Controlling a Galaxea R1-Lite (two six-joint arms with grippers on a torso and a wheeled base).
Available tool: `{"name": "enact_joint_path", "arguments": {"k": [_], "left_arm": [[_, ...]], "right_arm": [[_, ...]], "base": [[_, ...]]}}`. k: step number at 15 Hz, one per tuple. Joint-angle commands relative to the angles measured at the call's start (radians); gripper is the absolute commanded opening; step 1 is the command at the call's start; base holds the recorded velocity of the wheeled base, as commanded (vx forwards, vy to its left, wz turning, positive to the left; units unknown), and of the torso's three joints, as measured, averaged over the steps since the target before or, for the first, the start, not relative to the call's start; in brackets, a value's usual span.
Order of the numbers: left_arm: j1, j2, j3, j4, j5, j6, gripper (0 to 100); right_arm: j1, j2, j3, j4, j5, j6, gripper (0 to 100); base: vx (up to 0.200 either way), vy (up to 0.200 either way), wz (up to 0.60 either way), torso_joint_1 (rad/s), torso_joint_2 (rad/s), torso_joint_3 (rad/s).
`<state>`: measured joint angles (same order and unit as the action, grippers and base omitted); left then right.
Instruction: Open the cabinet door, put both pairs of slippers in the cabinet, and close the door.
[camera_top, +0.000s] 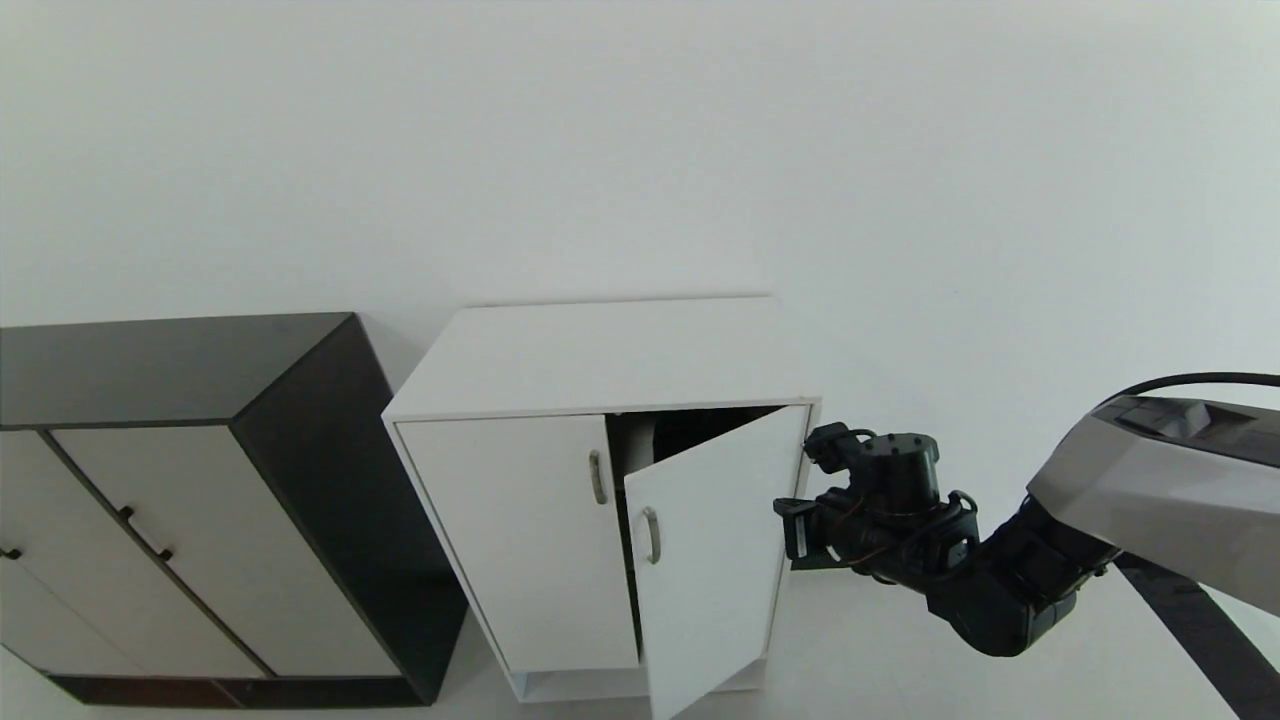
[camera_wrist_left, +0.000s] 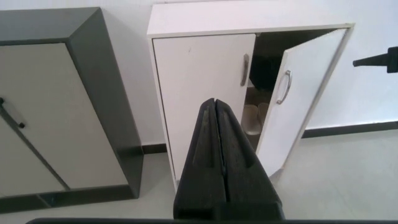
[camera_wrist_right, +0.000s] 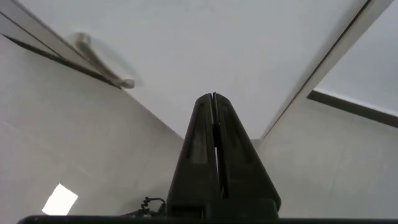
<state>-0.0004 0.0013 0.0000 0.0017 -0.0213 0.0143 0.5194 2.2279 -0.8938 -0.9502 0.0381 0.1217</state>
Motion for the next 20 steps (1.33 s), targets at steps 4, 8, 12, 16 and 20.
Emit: {"name": "enact_joint_path", "arguments": {"k": [4,8,12,16,20], "left_arm": [[0.0,0.0,0.0,0.0,0.0,0.0,0],[0.0,0.0,0.0,0.0,0.001,0.001,0],[0.0,0.0,0.0,0.0,0.001,0.001,0],[0.0,0.0,0.0,0.0,0.001,0.0,0],[0.0,0.0,0.0,0.0,0.001,0.001,0]], "right_arm": [[0.037,0.012,-0.06,0.007,-0.072,0.033,0],[0.06,0.038,-0.108,0.008,-0.145,0.042,0],[0.053,0.065,-0.137,0.005,-0.147,0.044,0],[0.037,0.085,-0.165,0.004,-0.147,0.044,0],[0.031,0.105,-0.205,0.005,-0.147,0.044,0]], "base": [[0.0,0.0,0.0,0.0,0.0,0.0],[0.0,0.0,0.0,0.0,0.0,0.0],[0.0,0.0,0.0,0.0,0.0,0.0],[0.0,0.0,0.0,0.0,0.0,0.0],[0.0,0.0,0.0,0.0,0.0,0.0]]}}
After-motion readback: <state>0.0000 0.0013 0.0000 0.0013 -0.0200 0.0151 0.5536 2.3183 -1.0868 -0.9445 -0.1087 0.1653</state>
